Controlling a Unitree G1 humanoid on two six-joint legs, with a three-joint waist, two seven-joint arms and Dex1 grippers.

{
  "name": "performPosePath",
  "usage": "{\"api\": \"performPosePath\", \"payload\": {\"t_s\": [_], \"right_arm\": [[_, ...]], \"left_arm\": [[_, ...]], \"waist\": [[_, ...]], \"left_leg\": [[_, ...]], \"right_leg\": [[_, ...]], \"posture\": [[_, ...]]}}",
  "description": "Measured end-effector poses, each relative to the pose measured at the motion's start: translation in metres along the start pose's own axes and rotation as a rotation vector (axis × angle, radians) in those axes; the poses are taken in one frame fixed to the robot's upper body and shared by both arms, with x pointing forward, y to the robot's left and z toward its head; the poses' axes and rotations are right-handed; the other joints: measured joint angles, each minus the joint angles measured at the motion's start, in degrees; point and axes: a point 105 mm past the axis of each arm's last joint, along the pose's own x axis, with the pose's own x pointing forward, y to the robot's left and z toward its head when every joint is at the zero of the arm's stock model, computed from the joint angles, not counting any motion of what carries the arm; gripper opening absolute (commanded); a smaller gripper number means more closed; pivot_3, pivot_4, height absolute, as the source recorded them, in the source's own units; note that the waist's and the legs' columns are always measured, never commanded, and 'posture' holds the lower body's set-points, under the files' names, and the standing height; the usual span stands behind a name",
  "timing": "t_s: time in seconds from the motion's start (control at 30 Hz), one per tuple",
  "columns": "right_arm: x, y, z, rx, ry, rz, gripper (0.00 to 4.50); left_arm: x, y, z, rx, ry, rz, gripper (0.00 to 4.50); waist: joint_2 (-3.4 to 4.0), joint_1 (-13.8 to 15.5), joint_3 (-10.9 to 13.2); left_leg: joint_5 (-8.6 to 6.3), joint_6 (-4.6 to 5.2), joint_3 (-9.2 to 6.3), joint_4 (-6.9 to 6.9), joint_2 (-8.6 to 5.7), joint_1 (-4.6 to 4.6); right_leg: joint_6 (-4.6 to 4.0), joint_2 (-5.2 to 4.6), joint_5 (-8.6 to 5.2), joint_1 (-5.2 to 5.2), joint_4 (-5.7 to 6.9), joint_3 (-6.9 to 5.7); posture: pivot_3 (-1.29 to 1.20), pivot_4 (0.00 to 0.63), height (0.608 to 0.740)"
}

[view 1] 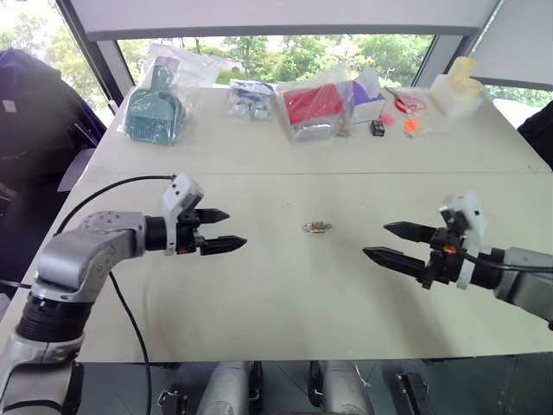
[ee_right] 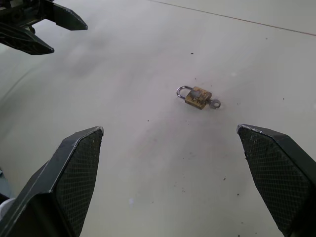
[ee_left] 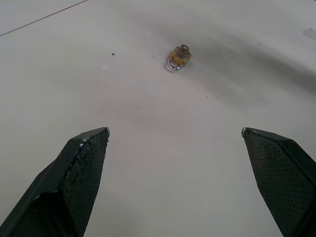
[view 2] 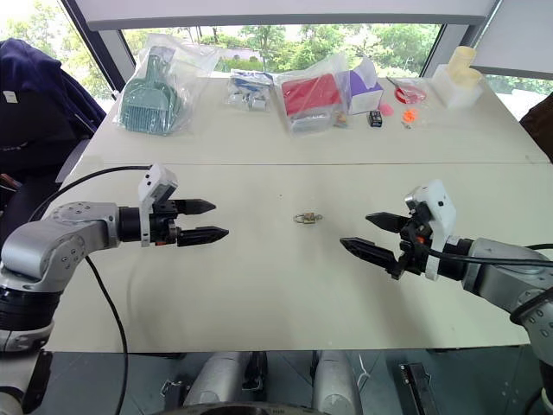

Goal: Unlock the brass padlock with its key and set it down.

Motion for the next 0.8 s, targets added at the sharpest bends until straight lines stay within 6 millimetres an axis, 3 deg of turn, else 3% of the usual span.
{"api": "performPosePath", "payload": {"t_s": [0.8], "right_arm": [[0.010, 0.002, -0.013, 0.007, 0.019, 0.015, 4.50]], "left_arm": [[0.003, 0.005, 0.011, 0.064, -0.032, 0.059, 4.46]], "waist": [[0.00, -0.08, 0.00]], "left_leg": [[0.09, -0.14, 0.00, 0.01, 0.00, 0.03]], "right_leg": [[0.00, 0.02, 0.00, 0.03, 0.02, 0.00]], "posture": [[0.00, 0.150, 0.735]]}}
